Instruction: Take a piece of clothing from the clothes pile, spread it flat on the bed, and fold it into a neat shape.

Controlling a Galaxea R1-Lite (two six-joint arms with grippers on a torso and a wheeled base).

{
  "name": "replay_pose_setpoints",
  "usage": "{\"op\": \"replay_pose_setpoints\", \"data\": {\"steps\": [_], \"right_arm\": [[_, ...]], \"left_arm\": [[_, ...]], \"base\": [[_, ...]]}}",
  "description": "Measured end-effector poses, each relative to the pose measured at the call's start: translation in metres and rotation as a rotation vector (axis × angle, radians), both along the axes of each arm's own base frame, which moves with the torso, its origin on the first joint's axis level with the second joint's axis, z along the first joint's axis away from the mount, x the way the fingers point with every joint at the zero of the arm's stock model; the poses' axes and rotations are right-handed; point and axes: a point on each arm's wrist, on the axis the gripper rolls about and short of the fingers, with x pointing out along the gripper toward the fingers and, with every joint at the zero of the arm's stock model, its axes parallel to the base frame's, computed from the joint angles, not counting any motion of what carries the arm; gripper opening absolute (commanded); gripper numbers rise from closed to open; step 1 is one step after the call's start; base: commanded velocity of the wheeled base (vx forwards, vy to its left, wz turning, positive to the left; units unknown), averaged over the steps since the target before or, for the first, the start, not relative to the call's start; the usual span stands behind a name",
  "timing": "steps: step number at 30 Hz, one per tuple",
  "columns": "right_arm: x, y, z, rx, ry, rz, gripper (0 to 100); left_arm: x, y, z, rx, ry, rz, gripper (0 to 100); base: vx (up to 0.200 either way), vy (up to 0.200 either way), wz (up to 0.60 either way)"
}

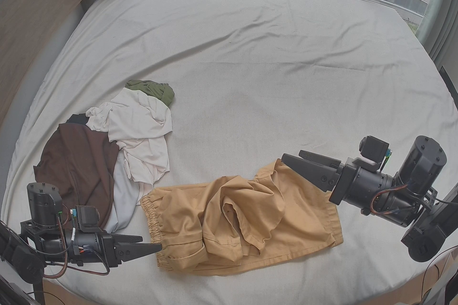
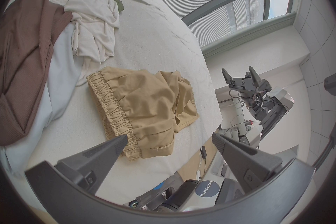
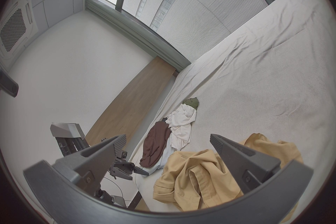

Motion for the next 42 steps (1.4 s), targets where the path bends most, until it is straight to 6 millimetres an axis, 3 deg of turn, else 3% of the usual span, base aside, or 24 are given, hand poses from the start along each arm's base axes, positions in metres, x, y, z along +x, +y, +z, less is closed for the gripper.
{"op": "replay_pose_setpoints", "data": {"steps": [20,33,42], "right_arm": [[0.002,-0.003,0.000,0.000,0.000,-0.010,100],[0.003,-0.003,0.001,0.002,-0.002,-0.013,100],[0.004,-0.004,0.001,0.002,-0.003,-0.017,100]], "left_arm": [[0.015,-0.005,-0.047,0.041,0.092,0.019,100],[0.027,-0.015,-0.055,-0.014,0.061,0.019,100],[0.025,-0.034,-0.052,-0.116,0.164,0.020,100]], "base": [[0.000,0.000,0.00],[0.000,0.000,0.00],[0.000,0.000,0.00]]}}
